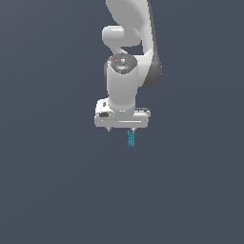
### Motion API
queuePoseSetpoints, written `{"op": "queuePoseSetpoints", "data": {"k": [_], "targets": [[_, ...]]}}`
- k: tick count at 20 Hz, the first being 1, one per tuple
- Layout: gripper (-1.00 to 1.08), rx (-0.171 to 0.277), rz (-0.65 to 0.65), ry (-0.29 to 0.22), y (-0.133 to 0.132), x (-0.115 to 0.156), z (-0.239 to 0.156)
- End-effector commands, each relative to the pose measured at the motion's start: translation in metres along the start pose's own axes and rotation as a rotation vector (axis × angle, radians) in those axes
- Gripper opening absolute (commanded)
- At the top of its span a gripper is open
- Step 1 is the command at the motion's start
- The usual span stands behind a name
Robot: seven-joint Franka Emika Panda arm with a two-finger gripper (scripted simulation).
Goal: Pick up the object and move it to a goal position.
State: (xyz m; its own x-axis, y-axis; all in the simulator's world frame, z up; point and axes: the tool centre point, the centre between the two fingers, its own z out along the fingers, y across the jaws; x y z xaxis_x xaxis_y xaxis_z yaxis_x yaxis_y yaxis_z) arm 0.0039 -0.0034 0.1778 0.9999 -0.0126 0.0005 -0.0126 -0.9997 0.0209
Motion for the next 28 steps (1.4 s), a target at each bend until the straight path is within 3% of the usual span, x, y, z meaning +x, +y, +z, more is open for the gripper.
{"op": "queuePoseSetpoints", "data": {"k": [1,13,20,28], "targets": [[1.00,0.000,0.000,0.000,0.000,0.000,0.000],[1.00,0.015,0.082,-0.007,0.021,-0.003,0.008],[1.00,0.015,0.071,-0.006,0.009,-0.010,0.024],[1.00,0.016,0.039,-0.003,-0.026,-0.034,0.068]]}}
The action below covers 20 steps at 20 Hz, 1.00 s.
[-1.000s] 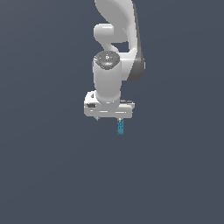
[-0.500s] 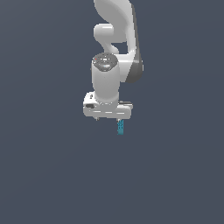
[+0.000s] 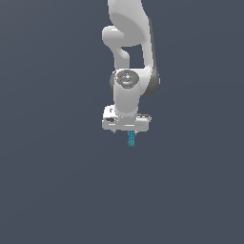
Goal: Pick up the object and move it to a goal position.
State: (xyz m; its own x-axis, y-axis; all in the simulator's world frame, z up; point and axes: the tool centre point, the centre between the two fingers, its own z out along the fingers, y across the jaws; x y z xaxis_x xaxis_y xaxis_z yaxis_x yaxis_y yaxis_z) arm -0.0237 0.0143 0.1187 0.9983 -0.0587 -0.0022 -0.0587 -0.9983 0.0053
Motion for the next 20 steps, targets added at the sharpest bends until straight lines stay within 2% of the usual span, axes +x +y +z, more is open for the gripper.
{"op": "queuePoseSetpoints", "data": {"k": [1,9,20], "targets": [[1.00,0.001,-0.012,0.001,-0.011,-0.010,0.015],[1.00,0.005,-0.034,0.002,-0.032,-0.031,0.043],[1.00,0.005,-0.036,0.001,-0.034,-0.034,0.058]]}}
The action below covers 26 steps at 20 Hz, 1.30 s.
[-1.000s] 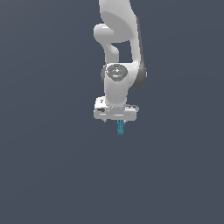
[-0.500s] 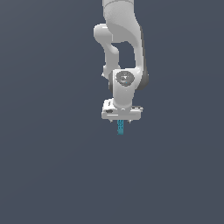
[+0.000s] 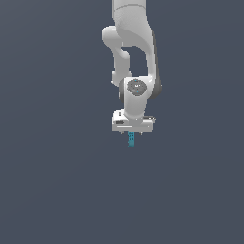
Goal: Pick up the object and move it to a goal position.
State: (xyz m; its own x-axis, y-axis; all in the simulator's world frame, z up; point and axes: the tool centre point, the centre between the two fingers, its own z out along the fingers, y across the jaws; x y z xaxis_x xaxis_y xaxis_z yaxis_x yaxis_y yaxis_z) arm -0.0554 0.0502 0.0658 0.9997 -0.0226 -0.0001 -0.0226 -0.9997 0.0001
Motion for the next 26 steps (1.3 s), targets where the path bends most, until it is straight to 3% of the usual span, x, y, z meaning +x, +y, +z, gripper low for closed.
{"op": "queuePoseSetpoints", "data": {"k": [1,12,13,26], "targets": [[1.00,0.000,0.000,-0.001,0.000,-0.001,0.009],[1.00,0.000,0.000,0.000,-0.001,-0.001,0.044],[-1.00,0.000,0.000,0.000,-0.001,-0.001,0.044],[-1.00,0.000,-0.001,0.000,0.002,-0.001,0.042]]}}
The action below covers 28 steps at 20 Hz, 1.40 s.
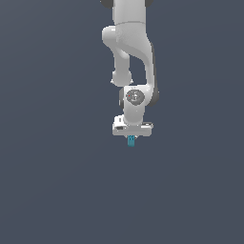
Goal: Pick up the object and move it to a goal position.
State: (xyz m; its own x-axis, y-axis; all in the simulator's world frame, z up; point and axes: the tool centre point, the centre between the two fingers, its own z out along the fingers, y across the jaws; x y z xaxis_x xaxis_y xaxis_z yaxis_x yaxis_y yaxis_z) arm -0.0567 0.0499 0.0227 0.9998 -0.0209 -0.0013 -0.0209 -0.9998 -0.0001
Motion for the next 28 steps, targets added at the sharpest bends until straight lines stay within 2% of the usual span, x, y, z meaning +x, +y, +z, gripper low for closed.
{"op": "queuePoseSetpoints", "data": {"k": [1,5,9,22,28], "targets": [[-1.00,0.000,0.001,0.001,0.004,0.002,-0.002],[-1.00,0.000,0.001,0.001,0.021,0.006,-0.009],[-1.00,0.000,0.001,0.001,0.049,0.014,-0.022],[-1.00,0.000,0.001,0.001,0.183,0.054,-0.081],[-1.00,0.000,0.001,0.001,0.226,0.069,-0.100]]}}
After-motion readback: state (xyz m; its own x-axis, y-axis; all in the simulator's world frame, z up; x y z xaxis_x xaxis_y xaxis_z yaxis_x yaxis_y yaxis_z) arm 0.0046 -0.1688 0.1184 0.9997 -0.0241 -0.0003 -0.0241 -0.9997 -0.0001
